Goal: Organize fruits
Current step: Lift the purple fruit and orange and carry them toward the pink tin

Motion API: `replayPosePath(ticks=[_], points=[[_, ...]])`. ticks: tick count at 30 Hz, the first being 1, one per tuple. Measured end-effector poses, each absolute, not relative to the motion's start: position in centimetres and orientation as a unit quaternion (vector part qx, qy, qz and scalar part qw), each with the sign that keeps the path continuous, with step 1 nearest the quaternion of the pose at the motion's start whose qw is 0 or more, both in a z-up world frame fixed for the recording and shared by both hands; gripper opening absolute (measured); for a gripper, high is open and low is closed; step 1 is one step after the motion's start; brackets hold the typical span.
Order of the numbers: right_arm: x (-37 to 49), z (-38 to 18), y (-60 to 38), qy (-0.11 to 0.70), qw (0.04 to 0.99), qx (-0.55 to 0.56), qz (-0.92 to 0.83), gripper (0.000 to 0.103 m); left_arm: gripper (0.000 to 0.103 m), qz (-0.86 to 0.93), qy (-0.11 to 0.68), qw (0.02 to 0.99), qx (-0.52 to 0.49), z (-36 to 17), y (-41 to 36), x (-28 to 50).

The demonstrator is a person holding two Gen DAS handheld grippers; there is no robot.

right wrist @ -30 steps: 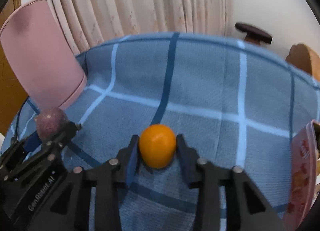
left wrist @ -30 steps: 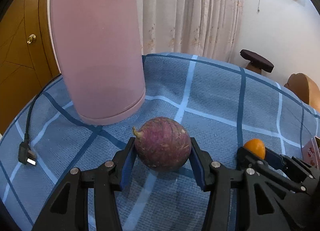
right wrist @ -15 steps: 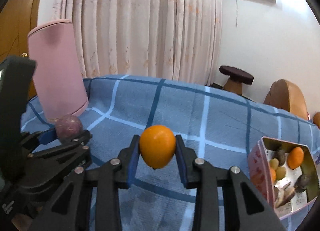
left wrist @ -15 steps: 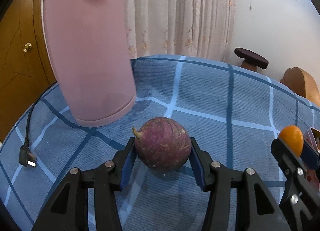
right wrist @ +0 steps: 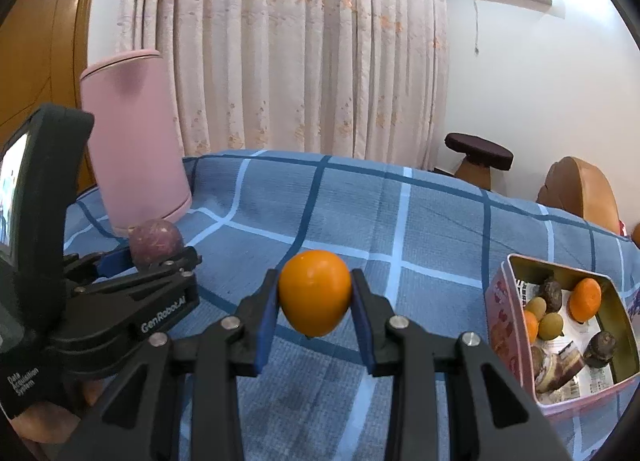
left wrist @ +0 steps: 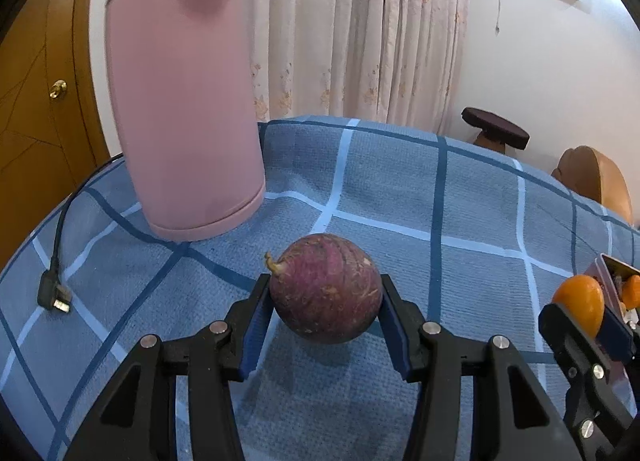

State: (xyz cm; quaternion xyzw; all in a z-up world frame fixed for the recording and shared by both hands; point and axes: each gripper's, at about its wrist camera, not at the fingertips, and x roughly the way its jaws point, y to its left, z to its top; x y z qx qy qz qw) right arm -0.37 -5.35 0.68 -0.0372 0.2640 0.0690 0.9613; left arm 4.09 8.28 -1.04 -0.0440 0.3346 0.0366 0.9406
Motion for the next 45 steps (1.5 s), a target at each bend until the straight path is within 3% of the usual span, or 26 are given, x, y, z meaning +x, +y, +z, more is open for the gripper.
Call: replayPosePath(ticks=[45], points=[[-6.5,1.3,-13.9,0.223,0.973,-0.041,0.038,0.037,0.053,-0.055,0.308,0.950,-0.017,-0.1,-1.8,-1.4]])
